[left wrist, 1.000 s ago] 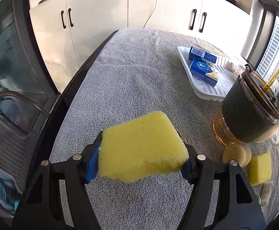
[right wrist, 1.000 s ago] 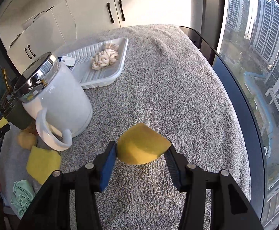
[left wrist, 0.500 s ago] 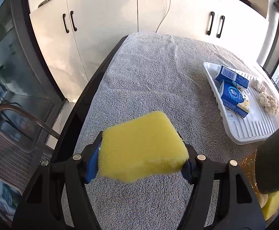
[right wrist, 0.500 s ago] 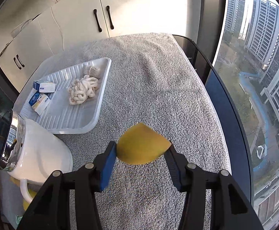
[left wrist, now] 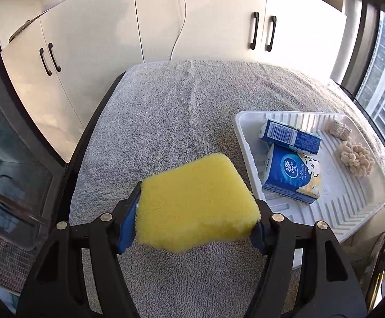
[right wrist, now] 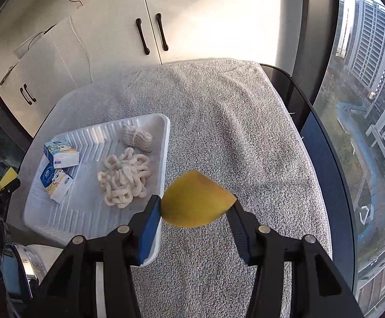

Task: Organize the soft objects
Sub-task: 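Carry the square sponge with left tool while right tool carries the wedge sponge to the tray, then lower both sponges into the white tray and open both tools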

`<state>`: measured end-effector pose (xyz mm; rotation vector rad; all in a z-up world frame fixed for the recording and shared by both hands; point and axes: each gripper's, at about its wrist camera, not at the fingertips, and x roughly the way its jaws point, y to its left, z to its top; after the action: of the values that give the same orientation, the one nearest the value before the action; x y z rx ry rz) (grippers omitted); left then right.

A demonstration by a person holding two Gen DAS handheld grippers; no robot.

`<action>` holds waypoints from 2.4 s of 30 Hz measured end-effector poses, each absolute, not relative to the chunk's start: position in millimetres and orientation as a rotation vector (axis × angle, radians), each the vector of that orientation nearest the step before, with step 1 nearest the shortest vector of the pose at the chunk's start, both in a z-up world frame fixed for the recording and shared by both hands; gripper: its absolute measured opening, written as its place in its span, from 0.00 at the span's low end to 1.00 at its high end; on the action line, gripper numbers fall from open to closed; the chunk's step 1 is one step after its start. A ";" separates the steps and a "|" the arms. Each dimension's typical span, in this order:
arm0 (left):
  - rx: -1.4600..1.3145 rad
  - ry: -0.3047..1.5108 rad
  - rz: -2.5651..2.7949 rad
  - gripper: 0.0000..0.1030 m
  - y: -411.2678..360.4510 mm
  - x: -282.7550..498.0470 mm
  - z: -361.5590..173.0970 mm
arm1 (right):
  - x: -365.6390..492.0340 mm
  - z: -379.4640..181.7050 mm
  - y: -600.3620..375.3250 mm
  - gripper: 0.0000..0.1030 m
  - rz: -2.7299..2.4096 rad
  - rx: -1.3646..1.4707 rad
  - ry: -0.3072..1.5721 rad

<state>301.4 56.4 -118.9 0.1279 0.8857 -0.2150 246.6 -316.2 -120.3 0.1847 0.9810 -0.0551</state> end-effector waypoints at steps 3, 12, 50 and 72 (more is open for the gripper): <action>0.145 0.897 -0.277 0.63 37.6 307.3 -116.8 | 260.7 -117.5 -308.1 0.52 -0.036 0.184 0.980; 0.143 0.931 -0.448 0.64 -14.8 325.5 -104.9 | 298.3 -112.6 -262.4 0.52 0.108 0.141 0.985; 0.655 1.008 -0.912 0.68 -127.3 305.3 -134.3 | 366.7 -161.5 -217.7 0.60 0.245 0.083 1.150; 0.654 0.967 -0.886 0.68 -126.9 310.0 -131.5 | 340.8 -155.0 -218.4 0.74 0.465 0.213 1.181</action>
<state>310.0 -126.9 -131.5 0.6541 0.9670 -0.8864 340.8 -218.4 -155.0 0.2126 1.1810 0.4648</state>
